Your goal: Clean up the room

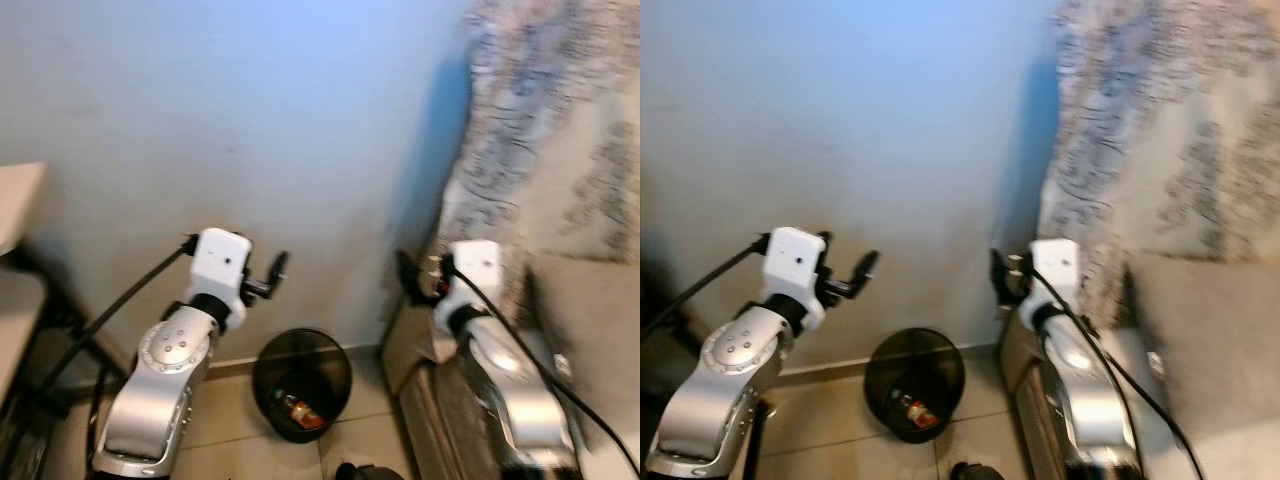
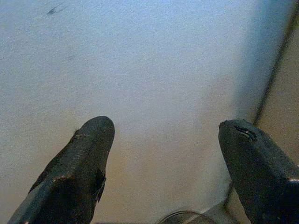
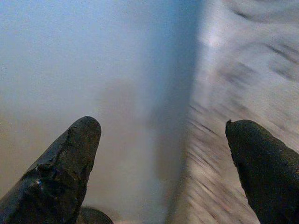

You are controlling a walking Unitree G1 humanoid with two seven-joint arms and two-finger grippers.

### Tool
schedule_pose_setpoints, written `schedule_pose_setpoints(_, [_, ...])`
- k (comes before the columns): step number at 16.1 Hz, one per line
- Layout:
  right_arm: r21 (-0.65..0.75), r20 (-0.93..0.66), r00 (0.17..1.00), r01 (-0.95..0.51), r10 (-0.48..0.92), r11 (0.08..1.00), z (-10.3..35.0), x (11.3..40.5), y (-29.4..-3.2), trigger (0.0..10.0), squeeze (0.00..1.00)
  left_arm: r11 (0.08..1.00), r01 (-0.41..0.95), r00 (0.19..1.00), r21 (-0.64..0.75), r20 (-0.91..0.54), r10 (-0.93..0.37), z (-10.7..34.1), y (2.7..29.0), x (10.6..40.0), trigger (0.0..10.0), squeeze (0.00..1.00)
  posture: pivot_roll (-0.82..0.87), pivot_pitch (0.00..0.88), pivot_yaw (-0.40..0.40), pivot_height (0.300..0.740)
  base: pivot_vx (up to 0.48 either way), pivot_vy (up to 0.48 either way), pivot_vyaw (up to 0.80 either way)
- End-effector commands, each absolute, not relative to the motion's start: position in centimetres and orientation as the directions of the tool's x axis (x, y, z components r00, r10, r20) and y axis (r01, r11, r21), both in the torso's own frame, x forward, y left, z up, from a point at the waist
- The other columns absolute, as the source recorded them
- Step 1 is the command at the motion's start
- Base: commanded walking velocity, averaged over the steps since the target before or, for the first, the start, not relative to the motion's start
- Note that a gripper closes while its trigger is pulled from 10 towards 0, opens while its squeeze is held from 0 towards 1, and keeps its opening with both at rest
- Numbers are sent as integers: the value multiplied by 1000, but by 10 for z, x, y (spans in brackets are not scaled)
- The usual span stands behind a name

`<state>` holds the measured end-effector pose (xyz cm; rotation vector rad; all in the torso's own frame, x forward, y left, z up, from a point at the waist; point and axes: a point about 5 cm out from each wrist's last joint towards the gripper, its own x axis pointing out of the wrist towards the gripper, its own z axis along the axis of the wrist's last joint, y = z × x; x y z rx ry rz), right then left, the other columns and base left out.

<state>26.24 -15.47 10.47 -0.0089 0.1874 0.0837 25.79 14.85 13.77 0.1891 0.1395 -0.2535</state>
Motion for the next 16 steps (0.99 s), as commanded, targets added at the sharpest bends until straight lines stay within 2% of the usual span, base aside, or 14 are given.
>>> schedule_pose_setpoints(1, [-1,-205,977,-51,50,999,108,260,-161,10000,0,962,208,971,175,-156,-182,140,157,258,10000,0,-64,0,10,740,0,0,-756])
schedule_pose_setpoints(4, [-23,-179,984,3,-7,1000,122,261,-169,10000,0,956,263,963,126,-98,-252,152,150,257,10000,0,-44,0,-2,740,0,0,-748])
schedule_pose_setpoints(7, [-48,-201,979,-35,24,998,118,258,-168,10000,0,945,294,953,142,-123,-278,146,146,252,10000,0,-28,0,-11,740,0,0,-667])
schedule_pose_setpoints(10, [-61,-223,973,-70,55,996,115,253,-170,10000,0,959,260,959,112,-150,-243,139,155,251,10000,0,-37,0,-11,740,0,0,-669])
schedule_pose_setpoints(14, [-45,-260,964,-70,56,997,109,237,-178,10000,0,952,271,954,141,-171,-246,134,163,246,10000,0,-45,0,-7,740,0,0,-691])
schedule_pose_setpoints(16, [-42,-276,960,-61,47,997,103,225,-176,10000,0,951,279,953,133,-161,-257,135,167,246,10000,0,-57,0,33,740,0,0,-722])
